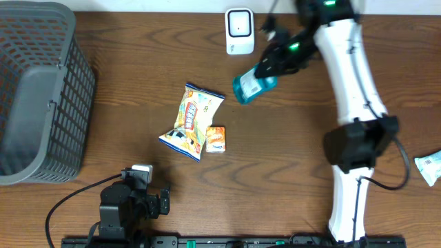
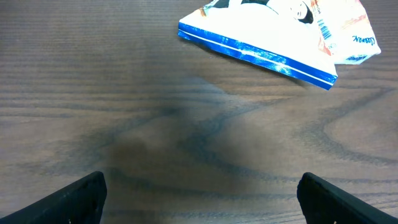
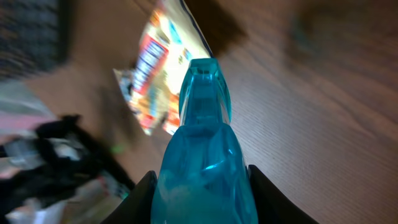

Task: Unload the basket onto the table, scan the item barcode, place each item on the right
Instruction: 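Swing the mouthwash bottle up to the white scanner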

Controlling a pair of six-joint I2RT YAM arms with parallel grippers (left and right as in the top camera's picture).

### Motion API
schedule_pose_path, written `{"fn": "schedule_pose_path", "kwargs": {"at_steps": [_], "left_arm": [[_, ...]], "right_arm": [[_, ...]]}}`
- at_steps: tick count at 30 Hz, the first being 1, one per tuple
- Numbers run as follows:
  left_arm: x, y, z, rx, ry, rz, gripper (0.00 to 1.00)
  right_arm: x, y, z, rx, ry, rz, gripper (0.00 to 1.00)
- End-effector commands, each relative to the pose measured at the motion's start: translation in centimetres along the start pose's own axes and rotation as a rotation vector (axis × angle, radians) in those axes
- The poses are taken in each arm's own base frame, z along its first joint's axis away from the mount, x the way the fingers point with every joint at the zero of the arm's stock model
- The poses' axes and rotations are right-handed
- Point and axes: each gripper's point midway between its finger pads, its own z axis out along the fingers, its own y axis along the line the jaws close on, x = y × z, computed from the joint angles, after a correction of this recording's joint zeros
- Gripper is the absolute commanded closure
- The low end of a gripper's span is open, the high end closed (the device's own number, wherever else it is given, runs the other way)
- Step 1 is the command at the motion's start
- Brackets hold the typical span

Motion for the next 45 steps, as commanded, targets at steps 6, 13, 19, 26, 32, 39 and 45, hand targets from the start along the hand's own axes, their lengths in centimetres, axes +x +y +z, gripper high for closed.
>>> {"fn": "schedule_pose_path", "kwargs": {"at_steps": [6, 13, 19, 26, 32, 39, 45], "left_arm": [[0.6, -0.1, 0.0, 0.006, 0.021, -0.006, 0.02], [0.6, -0.1, 0.0, 0.006, 0.021, -0.006, 0.02], [0.6, -0.1, 0.0, 0.006, 0.021, -0.006, 0.02], [0.6, -0.1, 0.0, 0.006, 0.021, -0.006, 0.02], [0.6, -0.1, 0.0, 0.006, 0.021, -0.006, 0.02], [0.6, -0.1, 0.0, 0.006, 0.021, -0.006, 0.02], [0.6, -0.1, 0.0, 0.006, 0.021, -0.006, 0.02]], "right_arm": [[0.3, 5.4, -11.2, -0.225, -0.301, -0.090, 0.79], [4.2, 8.2, -15.4, -0.237, -0.378, -0.062, 0.82], [8.5, 12.5, -17.3, -0.297, -0.415, -0.092, 0.81], [13.1, 15.7, -19.1, -0.227, -0.490, -0.200, 0.77], [15.6, 16.6, -19.9, -0.141, -0.535, -0.242, 0.78], [15.9, 16.0, -19.1, -0.151, -0.508, -0.211, 0.84], [14.1, 12.7, -17.0, -0.113, -0.458, -0.143, 0.87]]}}
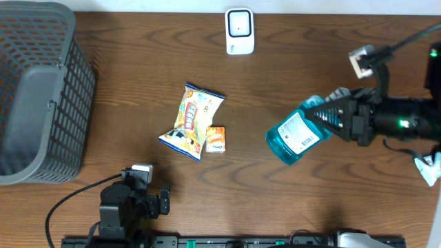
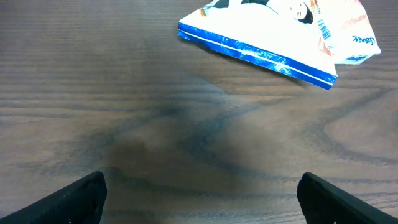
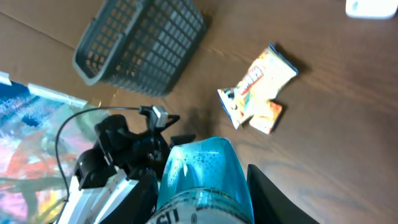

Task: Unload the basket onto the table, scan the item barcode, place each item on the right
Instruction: 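Swing the mouthwash bottle up to the white scanner, then hold the bottle cap in front of the scanner with the right gripper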

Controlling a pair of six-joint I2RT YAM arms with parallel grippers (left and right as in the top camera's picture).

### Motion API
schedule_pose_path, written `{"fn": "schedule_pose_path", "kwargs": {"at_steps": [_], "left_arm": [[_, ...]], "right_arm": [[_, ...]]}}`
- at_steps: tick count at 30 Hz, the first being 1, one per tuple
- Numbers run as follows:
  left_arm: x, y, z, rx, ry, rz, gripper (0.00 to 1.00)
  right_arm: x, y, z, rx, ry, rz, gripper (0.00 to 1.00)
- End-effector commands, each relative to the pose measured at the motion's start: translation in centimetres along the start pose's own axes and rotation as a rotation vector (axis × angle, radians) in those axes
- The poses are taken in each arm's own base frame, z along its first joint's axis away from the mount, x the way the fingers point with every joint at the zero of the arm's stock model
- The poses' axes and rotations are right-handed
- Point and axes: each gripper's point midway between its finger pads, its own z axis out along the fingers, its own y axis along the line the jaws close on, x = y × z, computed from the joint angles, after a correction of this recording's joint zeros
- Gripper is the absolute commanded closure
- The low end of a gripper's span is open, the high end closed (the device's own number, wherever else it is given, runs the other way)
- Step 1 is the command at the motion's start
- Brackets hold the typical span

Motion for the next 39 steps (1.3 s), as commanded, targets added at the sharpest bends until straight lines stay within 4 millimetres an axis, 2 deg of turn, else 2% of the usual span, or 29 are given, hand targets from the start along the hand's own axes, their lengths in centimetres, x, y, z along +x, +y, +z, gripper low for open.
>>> {"fn": "schedule_pose_path", "kwargs": {"at_steps": [1, 4, 6, 11, 13, 15, 17, 21, 25, 32, 36, 39], "left_arm": [[0.6, -0.1, 0.0, 0.006, 0.021, -0.006, 0.02], [0.6, -0.1, 0.0, 0.006, 0.021, -0.006, 0.02], [0.6, -0.1, 0.0, 0.006, 0.021, -0.006, 0.02], [0.6, -0.1, 0.0, 0.006, 0.021, -0.006, 0.02], [0.6, -0.1, 0.0, 0.006, 0.021, -0.006, 0.02], [0.5, -0.1, 0.0, 0.006, 0.021, -0.006, 0.02], [0.6, -0.1, 0.0, 0.006, 0.021, -0.006, 0.02], [0.6, -0.1, 0.0, 0.006, 0.021, -0.006, 0.02], [0.6, -0.1, 0.0, 0.006, 0.021, -0.006, 0.02], [0.6, -0.1, 0.0, 0.006, 0.021, -0.006, 0.02], [0.6, -0.1, 0.0, 0.006, 0.021, -0.006, 0.02], [0.6, -0.1, 0.0, 0.006, 0.021, -0.006, 0.02]], "right_arm": [[-0.5, -2.4, 1.2, 0.035, 0.011, 0.013, 0.87], [-1.1, -5.6, 2.4, 0.129, 0.011, 0.017, 0.87], [-1.4, -6.9, 3.2, 0.151, 0.009, 0.017, 0.87], [-2.9, -8.5, 5.0, 0.171, -0.025, -0.036, 0.86], [-4.0, -10.6, 5.3, 0.287, -0.052, 0.005, 0.87], [-5.1, -13.6, 5.1, 0.479, -0.095, 0.070, 0.88], [-6.1, -15.3, 5.2, 0.606, -0.129, 0.089, 0.88], [-8.1, -16.2, 7.7, 0.696, -0.156, 0.016, 0.85], [-9.9, -18.0, 9.8, 0.882, -0.191, -0.053, 0.83], [-12.5, -21.0, 14.6, 1.162, -0.269, -0.146, 0.86], [-14.8, -21.1, 17.4, 1.223, -0.337, -0.256, 0.87], [-16.8, -20.5, 19.3, 1.267, -0.399, -0.364, 0.95]]}}
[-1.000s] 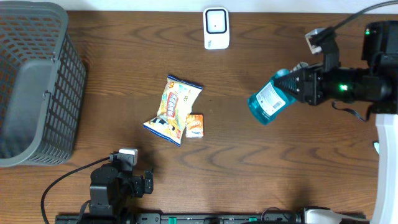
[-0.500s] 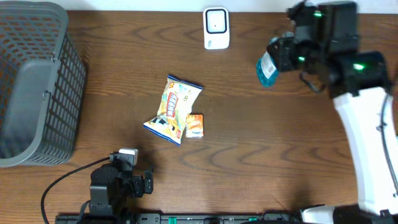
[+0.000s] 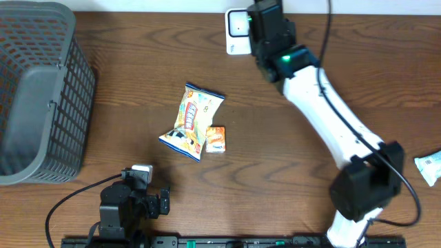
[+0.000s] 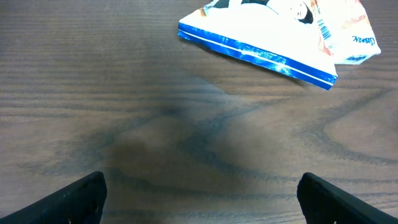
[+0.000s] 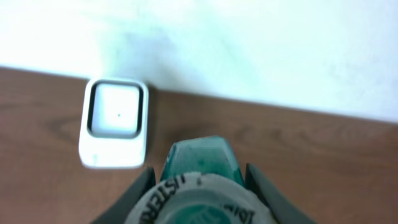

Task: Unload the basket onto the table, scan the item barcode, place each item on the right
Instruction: 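Hold the bottle cap in front of the scanner with the right gripper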

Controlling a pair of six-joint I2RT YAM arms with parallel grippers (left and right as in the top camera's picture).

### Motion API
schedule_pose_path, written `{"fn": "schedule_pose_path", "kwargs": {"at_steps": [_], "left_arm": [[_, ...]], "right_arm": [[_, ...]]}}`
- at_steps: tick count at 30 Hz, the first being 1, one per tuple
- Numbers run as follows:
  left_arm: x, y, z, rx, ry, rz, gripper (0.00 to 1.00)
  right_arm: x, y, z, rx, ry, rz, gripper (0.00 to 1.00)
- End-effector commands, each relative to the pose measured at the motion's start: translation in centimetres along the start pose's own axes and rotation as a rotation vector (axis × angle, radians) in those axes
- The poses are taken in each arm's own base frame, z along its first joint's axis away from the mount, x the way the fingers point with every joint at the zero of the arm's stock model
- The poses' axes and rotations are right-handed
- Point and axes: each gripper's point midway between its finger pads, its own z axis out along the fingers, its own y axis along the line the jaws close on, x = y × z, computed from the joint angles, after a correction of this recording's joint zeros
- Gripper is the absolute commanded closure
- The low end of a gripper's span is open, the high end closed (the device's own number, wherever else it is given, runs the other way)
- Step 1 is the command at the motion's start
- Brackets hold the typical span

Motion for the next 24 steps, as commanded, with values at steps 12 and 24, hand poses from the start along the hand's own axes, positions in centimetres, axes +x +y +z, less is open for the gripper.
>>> {"fn": "schedule_pose_path", "kwargs": {"at_steps": [12, 24], "left_arm": [[0.6, -0.1, 0.0, 0.006, 0.021, -0.006, 0.02], [0.6, -0.1, 0.0, 0.006, 0.021, -0.006, 0.02]], "right_arm": [[-3.2, 5.1, 6.5, 0.465, -0.163, -0.535, 0.89], [-4.6, 8.7, 9.1, 0.423, -0.247, -0.643, 0.87]]}}
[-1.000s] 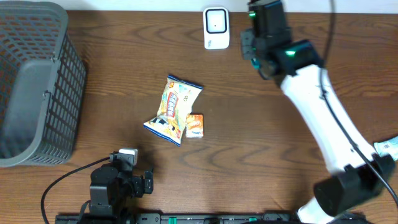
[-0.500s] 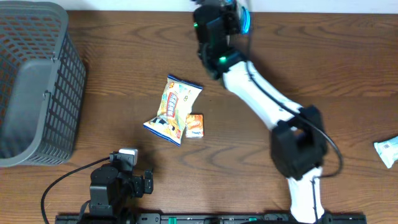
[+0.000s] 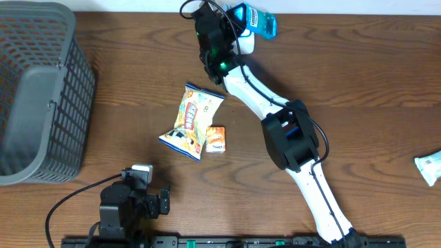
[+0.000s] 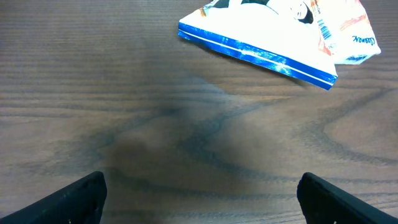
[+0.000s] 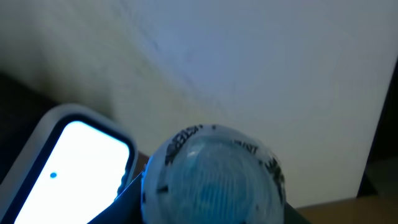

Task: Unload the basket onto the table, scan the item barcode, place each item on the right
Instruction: 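Hold the bottle cap in front of the scanner with the right gripper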

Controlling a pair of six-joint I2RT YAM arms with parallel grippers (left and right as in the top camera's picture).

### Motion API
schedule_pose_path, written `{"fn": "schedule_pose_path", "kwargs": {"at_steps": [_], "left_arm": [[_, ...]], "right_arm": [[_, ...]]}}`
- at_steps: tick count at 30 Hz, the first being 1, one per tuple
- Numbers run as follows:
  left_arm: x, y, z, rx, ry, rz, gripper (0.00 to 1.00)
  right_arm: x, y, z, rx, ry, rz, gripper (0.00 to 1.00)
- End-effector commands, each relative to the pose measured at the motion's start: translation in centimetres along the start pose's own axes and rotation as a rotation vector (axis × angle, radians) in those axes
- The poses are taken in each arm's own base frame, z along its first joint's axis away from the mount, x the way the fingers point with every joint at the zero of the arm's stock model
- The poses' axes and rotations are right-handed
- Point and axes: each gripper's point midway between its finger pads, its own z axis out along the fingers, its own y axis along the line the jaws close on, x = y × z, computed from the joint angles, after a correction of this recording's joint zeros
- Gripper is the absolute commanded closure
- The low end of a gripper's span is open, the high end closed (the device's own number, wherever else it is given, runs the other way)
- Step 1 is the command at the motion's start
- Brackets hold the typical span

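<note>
My right gripper [image 3: 224, 27] is shut on a blue mouthwash bottle [image 3: 252, 19] at the table's back edge. The bottle lies sideways over the white scanner [image 3: 242, 43], with its white label facing up. In the right wrist view the bottle's round end [image 5: 211, 177] fills the space between my fingers, and the scanner's lit face [image 5: 68, 155] is close at the left. My left gripper [image 4: 202, 199] rests open near the front edge, with nothing between its fingers [image 4: 78, 198]. The blue-edged end of a snack bag [image 4: 273, 37] lies ahead of it.
A yellow snack bag [image 3: 193, 118] and a small orange packet [image 3: 216, 138] lie mid-table. A grey mesh basket [image 3: 41, 89] stands at the left. A white packet [image 3: 428, 167] lies at the right edge. A white wall [image 5: 261, 56] runs behind the scanner.
The right wrist has moved from over the scanner's right side to its left. The bottle now lies across the scanner's top, much closer to its lit face. The left arm is unchanged.
First my right gripper held the blue bottle just right of and below the scanner. Then it held it out over the table's right middle, label up. Then it was back at the scanner, and now the bottle lies across it at the back edge. The left gripper stayed open.
</note>
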Motion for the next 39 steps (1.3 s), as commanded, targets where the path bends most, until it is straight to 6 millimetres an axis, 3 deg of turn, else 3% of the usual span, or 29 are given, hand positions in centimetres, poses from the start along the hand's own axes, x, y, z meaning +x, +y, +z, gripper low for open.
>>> {"fn": "schedule_pose_path", "kwargs": {"at_steps": [1, 13, 18, 28, 32, 35, 39], "left_arm": [[0.6, -0.1, 0.0, 0.006, 0.021, -0.006, 0.02], [0.6, -0.1, 0.0, 0.006, 0.021, -0.006, 0.02], [0.6, -0.1, 0.0, 0.006, 0.021, -0.006, 0.02], [0.6, -0.1, 0.0, 0.006, 0.021, -0.006, 0.02], [0.6, -0.1, 0.0, 0.006, 0.021, -0.006, 0.02], [0.6, -0.1, 0.0, 0.006, 0.021, -0.006, 0.02], [0.6, -0.1, 0.0, 0.006, 0.021, -0.006, 0.02]], "right_arm": [[-3.3, -4.2, -0.6, 0.038, -0.070, 0.030, 0.87], [-3.8, -1.5, -0.3, 0.040, -0.139, 0.004, 0.85], [-3.5, 0.4, -0.2, 0.015, -0.157, -0.030, 0.85], [-5.1, 3.3, -2.1, -0.046, -0.227, -0.077, 0.85], [-4.5, 2.5, -2.0, -0.004, -0.187, -0.094, 0.85], [-3.7, 0.2, -1.6, 0.055, -0.117, -0.063, 0.85], [1.2, -3.6, 0.7, 0.145, 0.109, -0.039, 0.87]]}}
